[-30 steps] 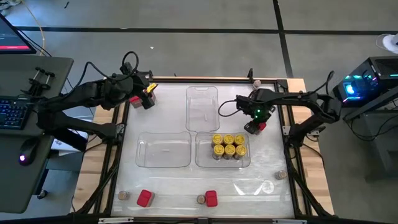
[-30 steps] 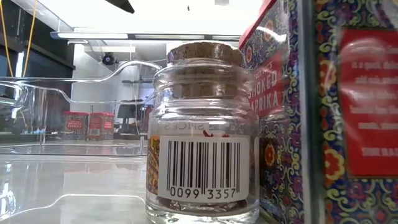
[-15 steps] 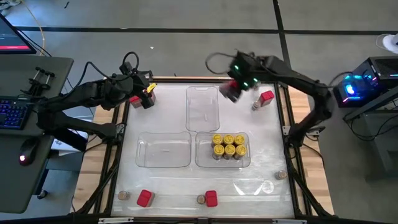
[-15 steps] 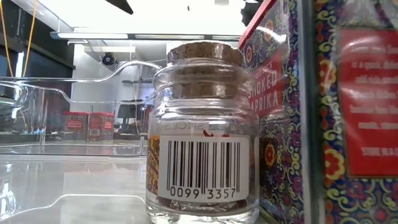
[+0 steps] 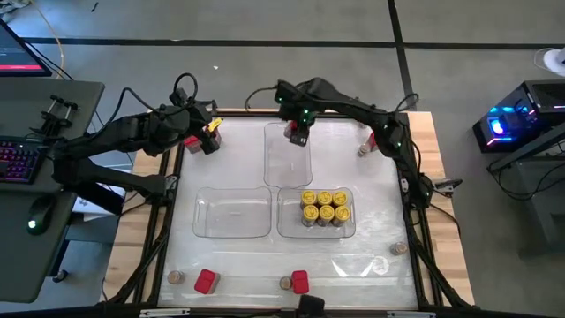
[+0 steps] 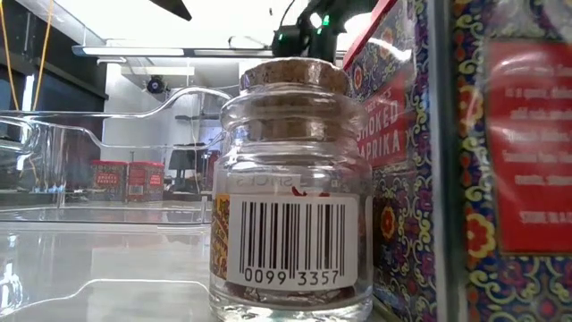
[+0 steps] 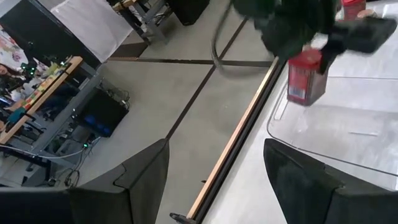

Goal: Sort spices by type
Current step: Put the red seasoning can into the top transparent bin

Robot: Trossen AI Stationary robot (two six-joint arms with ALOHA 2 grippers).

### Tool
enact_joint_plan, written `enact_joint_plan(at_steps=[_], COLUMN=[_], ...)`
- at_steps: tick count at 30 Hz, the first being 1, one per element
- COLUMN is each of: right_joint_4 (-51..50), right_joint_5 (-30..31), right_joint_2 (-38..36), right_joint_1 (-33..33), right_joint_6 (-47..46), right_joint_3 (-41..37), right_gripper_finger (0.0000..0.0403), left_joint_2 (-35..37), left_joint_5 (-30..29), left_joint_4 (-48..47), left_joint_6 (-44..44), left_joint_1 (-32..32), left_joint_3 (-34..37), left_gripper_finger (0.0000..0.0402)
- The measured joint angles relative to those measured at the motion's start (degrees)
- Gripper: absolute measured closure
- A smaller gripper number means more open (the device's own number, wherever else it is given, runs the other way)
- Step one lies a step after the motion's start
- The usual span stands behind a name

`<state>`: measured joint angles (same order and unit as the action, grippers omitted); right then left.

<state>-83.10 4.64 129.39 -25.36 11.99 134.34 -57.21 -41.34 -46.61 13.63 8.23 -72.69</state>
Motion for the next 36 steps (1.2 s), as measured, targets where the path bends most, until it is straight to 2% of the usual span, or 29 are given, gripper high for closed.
enact_joint_plan(at_steps=[6, 10, 16, 21, 26, 32, 34, 36], right_joint_4=[-1.7, 0.9, 1.3, 1.8, -0.1, -2.4, 0.3, 4.6], right_joint_5=[2.4, 1.8, 1.4, 1.8, 2.4, 1.6, -0.4, -4.7], right_joint_2=[3.4, 3.9, 3.9, 3.9, 3.9, 1.2, 0.7, 0.6], right_joint_1=[0.3, 0.3, 0.9, 1.2, 1.2, 1.2, 0.8, 0.5], right_joint_6=[3.3, 3.1, 3.5, 3.3, 0.5, -0.6, -1.5, -2.0], right_joint_3=[-3.0, -3.0, -3.0, -2.9, 0.6, -0.1, -0.1, -0.1], right_gripper_finger=[0.0191, 0.0191, 0.0131, 0.0119, 0.0117, 0.0116, 0.0128, 0.0159], left_joint_2=[0.0, 0.0, -0.2, -0.2, -0.2, -0.2, -0.2, -0.2], left_joint_5=[0.0, 0.0, 0.1, 0.1, 0.1, 0.1, 0.1, 0.1], left_joint_4=[-0.1, -0.1, -0.3, -0.3, -0.3, -1.8, -2.8, -3.1], left_joint_6=[0.0, 0.0, -0.1, -0.1, -0.1, -0.1, -0.1, -0.1], left_joint_1=[0.0, 0.0, 0.0, 0.0, 0.0, 0.0, 0.0, 0.0], left_joint_3=[0.0, 0.0, 0.0, 0.0, 0.0, 0.0, 0.0, 0.0], left_gripper_finger=[0.0153, 0.0153, 0.0153, 0.0153, 0.0153, 0.0153, 0.0153, 0.0153])
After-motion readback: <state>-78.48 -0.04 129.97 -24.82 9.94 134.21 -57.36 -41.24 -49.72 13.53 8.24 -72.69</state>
